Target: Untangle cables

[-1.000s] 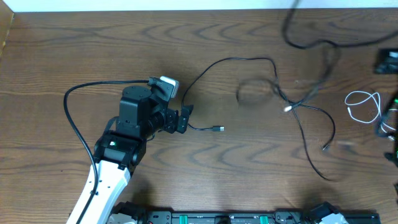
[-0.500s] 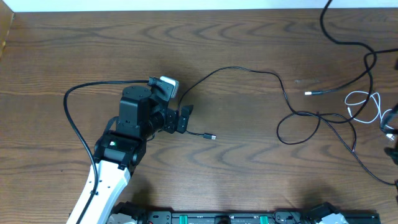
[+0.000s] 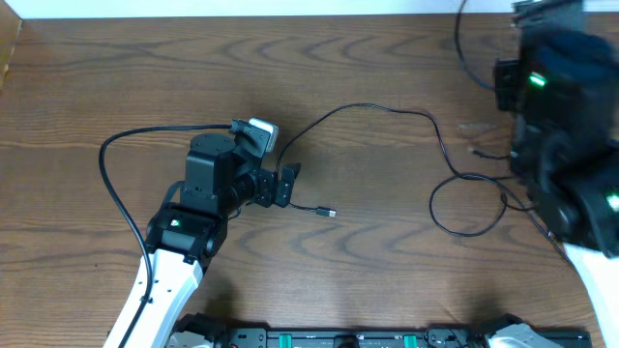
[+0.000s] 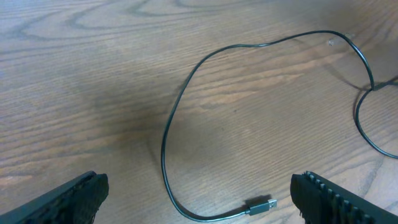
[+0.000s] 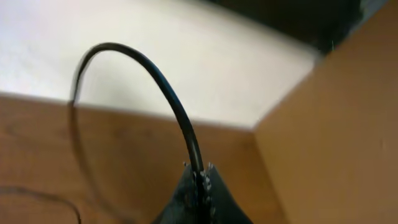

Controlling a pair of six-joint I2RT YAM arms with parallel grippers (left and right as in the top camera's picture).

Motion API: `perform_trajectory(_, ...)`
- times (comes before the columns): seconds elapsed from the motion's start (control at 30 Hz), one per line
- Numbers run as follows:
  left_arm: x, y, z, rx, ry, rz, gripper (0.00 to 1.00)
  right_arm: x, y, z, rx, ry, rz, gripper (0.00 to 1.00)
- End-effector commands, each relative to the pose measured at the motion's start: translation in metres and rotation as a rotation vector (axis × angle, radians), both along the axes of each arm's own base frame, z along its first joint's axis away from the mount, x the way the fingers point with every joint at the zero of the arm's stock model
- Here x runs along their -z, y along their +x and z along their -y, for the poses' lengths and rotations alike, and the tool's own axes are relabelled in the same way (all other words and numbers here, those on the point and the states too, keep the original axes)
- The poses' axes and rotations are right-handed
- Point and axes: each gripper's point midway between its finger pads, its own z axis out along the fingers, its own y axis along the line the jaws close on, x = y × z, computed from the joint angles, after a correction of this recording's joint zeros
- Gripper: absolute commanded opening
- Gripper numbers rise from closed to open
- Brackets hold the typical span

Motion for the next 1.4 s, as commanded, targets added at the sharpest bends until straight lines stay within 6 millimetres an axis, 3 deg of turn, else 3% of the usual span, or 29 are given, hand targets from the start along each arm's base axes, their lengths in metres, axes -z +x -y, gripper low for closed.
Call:
perform_trajectory(0.0, -0.001, 0.0, 0.001, 0.016, 0.0, 0.002, 0.99, -0.008, -0.028, 0.048, 0.336, 0.129, 0.14, 0.01)
perform_trajectory(0.1, -0.001, 0.0, 0.001, 0.016, 0.0, 0.002, 0.99, 0.003, -0.035, 0.063, 0.41, 0.198, 0.144, 0.01)
perform_trajectory(0.2, -0.001, 0.0, 0.001, 0.016, 0.0, 0.002, 0.99, 0.025, -0.03, 0.065, 0.398, 0.31, 0.084, 0.01)
perform_trajectory(0.4, -0.001, 0.0, 0.001, 0.016, 0.0, 0.002, 0.99, 0.075, 0.002, 0.03, 0.226, 0.467, -0.12, 0.01)
perform_trajectory(0.53, 0.0, -0.001, 0.001, 0.016, 0.0, -0.001, 0.99, 0.104, 0.013, 0.01, 0.164, 0.509, -0.242, 0.02)
perform_trajectory(0.6, 0.001, -0.002, 0.001, 0.016, 0.002, -0.007, 0.99, 0.12, 0.017, 0.005, 0.162, 0.511, -0.306, 0.19)
perform_trajectory(0.7, 0.004, -0.004, 0.0, 0.016, 0.006, -0.022, 0.99, 0.147, 0.022, 0.001, 0.173, 0.509, -0.402, 0.22)
perform_trajectory(0.8, 0.005, -0.005, 0.0, 0.016, 0.007, -0.026, 0.99, 0.176, 0.027, -0.005, 0.147, 0.492, -0.518, 0.33)
perform_trajectory(0.93, 0.005, -0.005, 0.0, 0.016, 0.007, -0.026, 0.99, 0.214, 0.035, -0.03, 0.02, 0.497, -0.688, 0.43)
perform_trajectory(1.1, 0.005, -0.005, 0.0, 0.016, 0.007, -0.026, 0.99, 0.255, 0.029, -0.054, -0.097, 0.509, -0.887, 0.48)
perform_trajectory(1.37, 0.005, -0.005, 0.0, 0.016, 0.007, -0.026, 0.99, 0.303, 0.011, -0.049, -0.07, 0.448, -1.104, 0.44)
